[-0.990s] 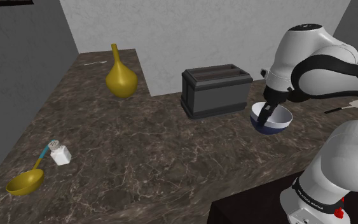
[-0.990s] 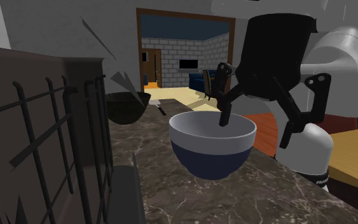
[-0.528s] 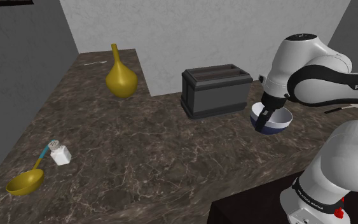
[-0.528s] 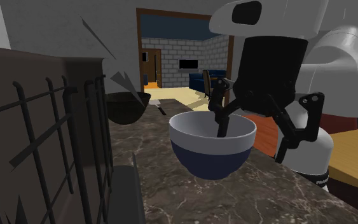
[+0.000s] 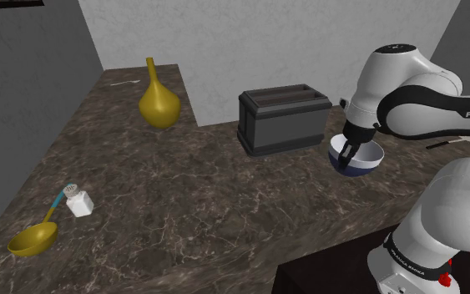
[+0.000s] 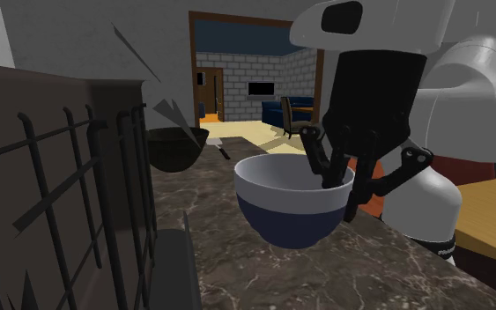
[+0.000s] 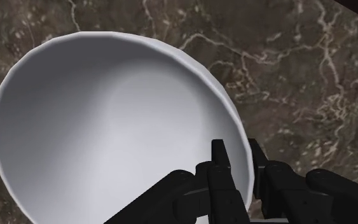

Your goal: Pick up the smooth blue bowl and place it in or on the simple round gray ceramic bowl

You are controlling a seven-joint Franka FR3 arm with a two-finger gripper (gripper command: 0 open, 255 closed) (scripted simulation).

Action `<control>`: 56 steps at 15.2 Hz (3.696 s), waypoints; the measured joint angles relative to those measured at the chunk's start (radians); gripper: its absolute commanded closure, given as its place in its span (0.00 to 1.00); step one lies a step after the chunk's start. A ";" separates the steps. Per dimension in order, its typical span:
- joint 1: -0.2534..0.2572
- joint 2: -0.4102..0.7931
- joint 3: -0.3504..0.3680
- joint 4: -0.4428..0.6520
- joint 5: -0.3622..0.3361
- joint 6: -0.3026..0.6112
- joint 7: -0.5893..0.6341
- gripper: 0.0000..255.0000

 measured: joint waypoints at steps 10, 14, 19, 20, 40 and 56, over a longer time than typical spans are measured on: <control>0.002 -0.006 0.002 0.035 0.004 -0.042 -0.003 1.00; 0.003 -0.007 0.004 0.089 0.007 -0.097 -0.009 1.00; 0.005 0.002 0.007 0.160 0.012 -0.158 -0.014 1.00; 0.004 0.002 0.006 0.171 0.011 -0.170 -0.017 1.00; 0.003 0.073 0.007 0.464 0.016 -0.389 -0.046 1.00; -0.075 0.265 -0.388 0.652 -0.246 -0.307 -0.403 1.00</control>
